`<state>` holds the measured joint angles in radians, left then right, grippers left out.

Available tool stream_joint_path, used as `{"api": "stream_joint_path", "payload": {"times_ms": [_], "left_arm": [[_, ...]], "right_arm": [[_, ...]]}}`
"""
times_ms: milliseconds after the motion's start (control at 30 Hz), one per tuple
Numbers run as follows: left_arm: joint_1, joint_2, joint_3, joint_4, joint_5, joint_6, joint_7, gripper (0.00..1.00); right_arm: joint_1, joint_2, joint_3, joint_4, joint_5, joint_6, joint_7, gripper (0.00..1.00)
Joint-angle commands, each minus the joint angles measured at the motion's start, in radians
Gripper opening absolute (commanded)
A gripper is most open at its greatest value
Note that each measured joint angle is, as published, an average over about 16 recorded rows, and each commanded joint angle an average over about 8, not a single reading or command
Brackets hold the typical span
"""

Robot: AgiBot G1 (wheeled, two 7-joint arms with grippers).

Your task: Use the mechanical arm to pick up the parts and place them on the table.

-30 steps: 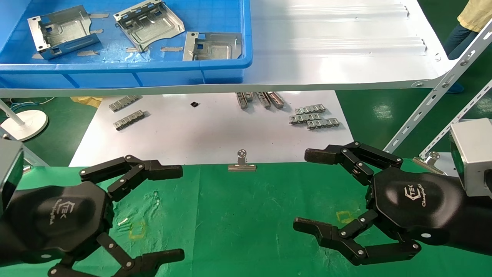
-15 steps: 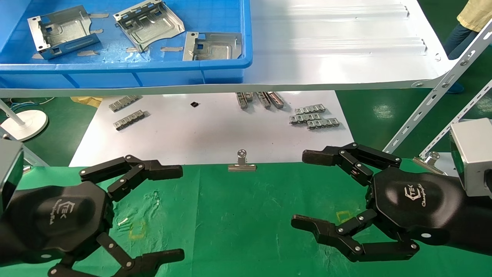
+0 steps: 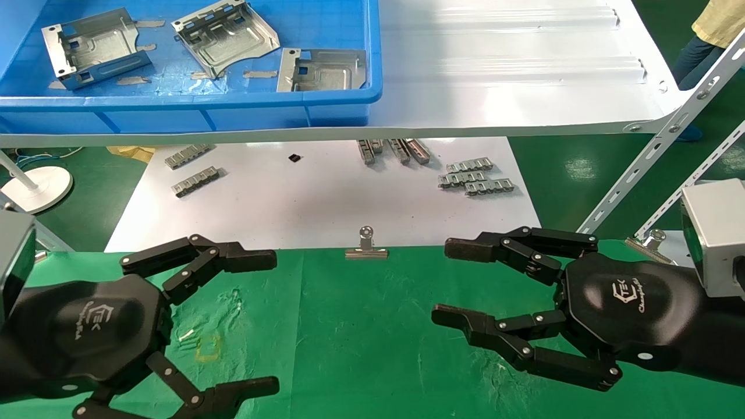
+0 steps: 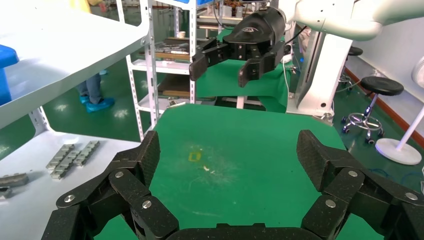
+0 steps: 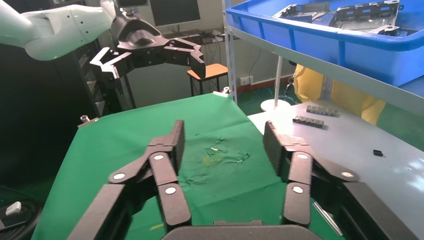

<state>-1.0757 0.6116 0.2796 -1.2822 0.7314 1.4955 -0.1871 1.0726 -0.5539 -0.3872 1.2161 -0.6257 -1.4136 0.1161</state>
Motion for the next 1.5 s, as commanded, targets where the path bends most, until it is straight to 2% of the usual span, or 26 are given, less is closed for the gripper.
{"api": "stream_joint_path", "payload": {"times_ms": [33,1067,1167,1267,1367,1500], "left_arm": [[0.0,0.0,0.0,0.0,0.0,0.0,0.0,1.0],[-0.013,-0.005,-0.008,-0.002,-0.004,-0.004,0.001,1.0],[-0.063,-0.017,-0.026,-0.006,-0.001,-0.023,-0.004,1.0],[-0.162,-0.017,-0.037,0.002,0.041,-0.077,-0.014,1.0],[-0.295,0.016,-0.016,0.044,0.136,-0.153,-0.034,1.0],[-0.495,0.11,0.06,0.177,0.324,-0.252,-0.067,1.0]], "right_arm": [[0.0,0.0,0.0,0.0,0.0,0.0,0.0,0.0],[0.0,0.0,0.0,0.0,0.0,0.0,0.0,0.0],[0.0,0.0,0.0,0.0,0.0,0.0,0.0,0.0],[0.0,0.0,0.0,0.0,0.0,0.0,0.0,0.0],[0.0,0.0,0.0,0.0,0.0,0.0,0.0,0.0],[0.0,0.0,0.0,0.0,0.0,0.0,0.0,0.0]]}}
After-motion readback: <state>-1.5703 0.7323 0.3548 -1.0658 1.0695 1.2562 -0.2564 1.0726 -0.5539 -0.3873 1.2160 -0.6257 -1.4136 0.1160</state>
